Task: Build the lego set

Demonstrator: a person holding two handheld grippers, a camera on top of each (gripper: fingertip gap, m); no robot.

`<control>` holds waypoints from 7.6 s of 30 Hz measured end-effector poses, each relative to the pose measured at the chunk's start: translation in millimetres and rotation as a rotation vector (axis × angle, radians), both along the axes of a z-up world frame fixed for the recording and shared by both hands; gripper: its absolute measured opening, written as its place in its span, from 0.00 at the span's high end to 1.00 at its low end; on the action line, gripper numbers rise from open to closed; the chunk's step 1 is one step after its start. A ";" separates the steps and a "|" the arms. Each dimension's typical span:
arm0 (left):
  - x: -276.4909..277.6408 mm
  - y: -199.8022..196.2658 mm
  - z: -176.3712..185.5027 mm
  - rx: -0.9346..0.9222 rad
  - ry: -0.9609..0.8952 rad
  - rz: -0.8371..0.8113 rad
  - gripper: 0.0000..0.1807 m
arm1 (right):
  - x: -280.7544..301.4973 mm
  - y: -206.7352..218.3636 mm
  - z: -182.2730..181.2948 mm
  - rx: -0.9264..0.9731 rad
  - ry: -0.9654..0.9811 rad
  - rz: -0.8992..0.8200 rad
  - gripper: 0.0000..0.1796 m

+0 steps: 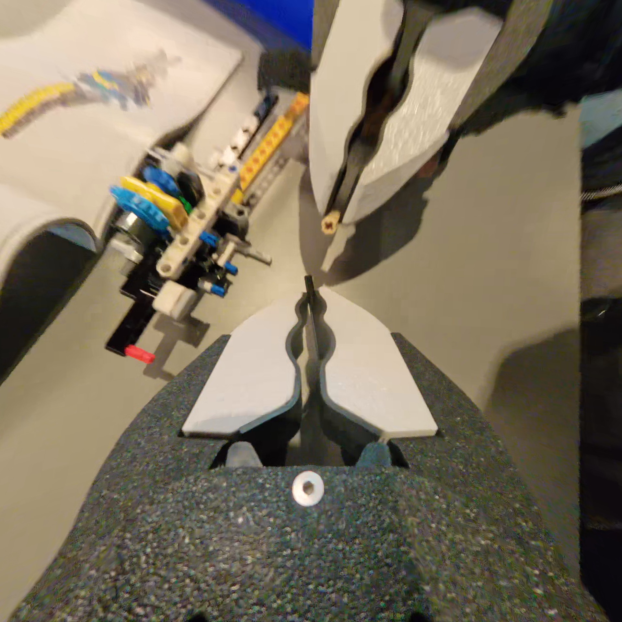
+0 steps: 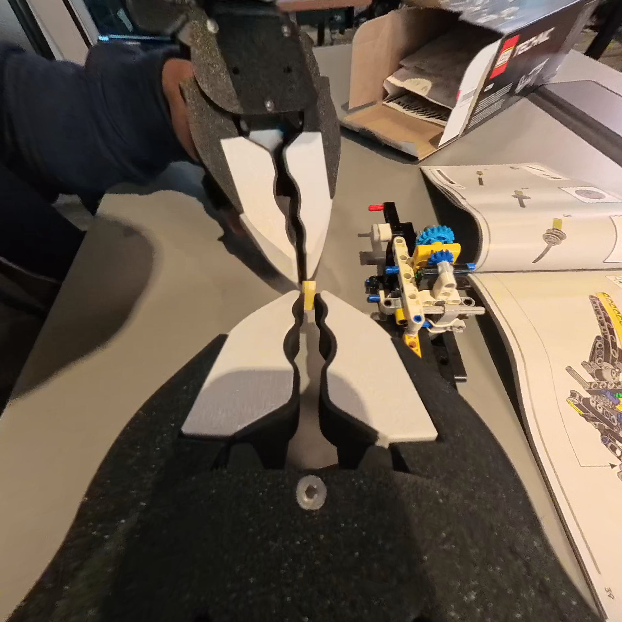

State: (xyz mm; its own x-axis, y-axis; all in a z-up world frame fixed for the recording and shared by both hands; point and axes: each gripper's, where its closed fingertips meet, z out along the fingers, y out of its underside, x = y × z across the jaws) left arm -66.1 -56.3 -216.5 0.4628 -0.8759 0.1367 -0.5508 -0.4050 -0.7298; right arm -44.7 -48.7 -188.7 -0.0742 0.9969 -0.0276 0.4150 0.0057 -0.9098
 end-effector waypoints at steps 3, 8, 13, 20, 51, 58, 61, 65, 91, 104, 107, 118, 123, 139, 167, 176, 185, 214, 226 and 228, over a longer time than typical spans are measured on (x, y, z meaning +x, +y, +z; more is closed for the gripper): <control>6.5 9.5 28.1 0.029 -0.163 0.030 0.98 | 2.1 5.3 -1.1 0.011 -0.007 -0.021 0.97; 15.2 25.8 69.0 0.041 -0.491 0.102 0.98 | 5.6 3.0 -8.2 0.052 -0.064 -0.005 0.97; 14.6 31.2 77.6 -0.012 -0.700 0.143 0.98 | 24.1 -2.1 -48.6 0.199 -0.362 0.047 0.96; 13.8 24.2 74.9 0.002 -0.674 0.097 0.98 | 25.6 -3.6 -43.7 0.260 -0.341 0.087 0.91; 40.2 -23.8 39.9 -0.371 -0.526 -0.121 0.98 | 10.1 -30.8 12.4 0.502 0.065 0.204 0.98; 23.6 -11.0 57.4 -0.243 -0.578 -0.078 0.96 | 9.6 -15.7 24.3 0.496 0.105 0.095 0.98; 20.0 -7.0 64.0 -0.222 -0.619 -0.059 0.96 | 9.2 -10.6 30.3 0.493 0.136 0.053 0.98; 20.4 -3.6 66.2 -0.223 -0.650 -0.036 0.95 | 8.9 -8.4 36.1 0.504 0.169 0.024 0.98; 12.4 -0.2 51.1 -0.179 -0.530 0.006 0.98 | 21.3 -6.1 -29.1 0.218 -0.236 0.084 0.91; 12.4 -0.2 39.0 -0.149 -0.431 0.034 0.98 | 19.5 -4.9 -44.4 0.222 -0.306 0.078 0.96; 12.1 1.6 43.3 -0.114 -0.449 0.053 0.98 | 10.0 -0.2 -17.4 0.249 -0.110 0.036 0.97; 3.7 17.2 50.1 -0.138 -0.534 0.214 0.98 | 1.6 19.2 16.9 0.597 0.129 -0.123 0.97; 6.2 16.8 54.9 -0.182 -0.602 0.225 0.98 | 0.4 19.0 18.2 0.719 0.127 -0.135 0.97; 7.6 12.0 49.6 -0.060 -0.479 0.147 0.98 | 0.9 11.0 12.6 0.599 0.124 -0.069 0.97; 6.4 9.6 41.2 -0.211 -0.497 0.176 0.98 | -1.3 8.5 5.8 0.832 0.052 -0.060 0.97; 7.5 11.5 38.3 -0.235 -0.511 0.203 0.98 | -1.1 8.9 4.8 0.910 0.021 -0.073 0.97; 9.0 5.5 44.1 -0.319 -0.602 0.156 0.98 | 0.4 -0.3 12.5 0.833 0.093 -0.024 0.97; 13.5 -5.8 72.9 -0.447 -0.833 0.048 0.98 | 6.7 -15.4 47.1 0.566 0.354 0.037 0.97; 14.5 -6.5 73.4 -0.443 -0.839 0.042 0.98 | 6.2 -15.8 47.2 0.579 0.351 0.021 0.97; 14.9 -7.5 74.4 -0.456 -0.851 0.036 0.98 | 6.5 -16.8 48.2 0.566 0.358 0.030 0.97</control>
